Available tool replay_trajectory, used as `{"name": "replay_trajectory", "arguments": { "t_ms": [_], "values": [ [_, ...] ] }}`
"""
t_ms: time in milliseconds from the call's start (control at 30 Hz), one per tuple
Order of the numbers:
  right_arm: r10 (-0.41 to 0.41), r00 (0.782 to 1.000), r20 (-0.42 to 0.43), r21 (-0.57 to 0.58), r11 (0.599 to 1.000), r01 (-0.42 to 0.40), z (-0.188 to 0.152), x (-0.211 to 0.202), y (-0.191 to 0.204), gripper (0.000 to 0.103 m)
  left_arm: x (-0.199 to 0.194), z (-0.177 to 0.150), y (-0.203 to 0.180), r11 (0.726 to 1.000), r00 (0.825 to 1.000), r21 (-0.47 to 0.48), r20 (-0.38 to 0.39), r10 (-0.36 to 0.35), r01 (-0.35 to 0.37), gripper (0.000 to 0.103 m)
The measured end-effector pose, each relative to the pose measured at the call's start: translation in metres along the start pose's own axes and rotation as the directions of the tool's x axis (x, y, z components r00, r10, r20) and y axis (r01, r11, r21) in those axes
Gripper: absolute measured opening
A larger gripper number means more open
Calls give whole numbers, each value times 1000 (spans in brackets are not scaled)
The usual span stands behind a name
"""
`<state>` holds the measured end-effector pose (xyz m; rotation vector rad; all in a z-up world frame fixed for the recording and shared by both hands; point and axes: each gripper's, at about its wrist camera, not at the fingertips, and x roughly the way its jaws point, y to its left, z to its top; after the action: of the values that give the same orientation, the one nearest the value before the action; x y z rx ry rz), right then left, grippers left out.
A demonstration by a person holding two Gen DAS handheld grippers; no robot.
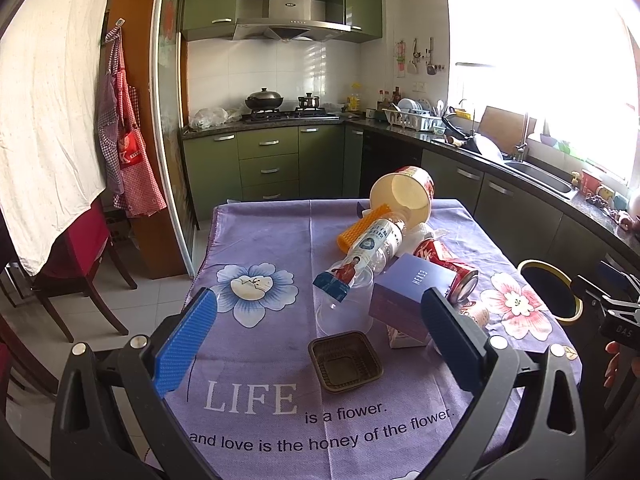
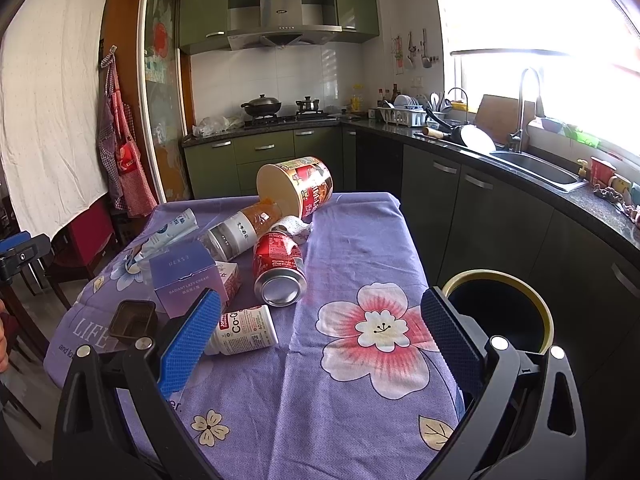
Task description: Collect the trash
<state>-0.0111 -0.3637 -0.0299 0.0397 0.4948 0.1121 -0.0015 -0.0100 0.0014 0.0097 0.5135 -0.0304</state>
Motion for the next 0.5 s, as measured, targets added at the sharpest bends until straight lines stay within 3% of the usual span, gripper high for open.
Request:
{"name": "replay_trajectory", "arguments": {
  "t_ms": [500],
  "values": [
    [-1, 1000, -3, 0, 1000, 1, -1, 2, -1, 99, 1, -1, -1, 1000, 1000, 6, -1, -3, 3, 97]
  ]
}}
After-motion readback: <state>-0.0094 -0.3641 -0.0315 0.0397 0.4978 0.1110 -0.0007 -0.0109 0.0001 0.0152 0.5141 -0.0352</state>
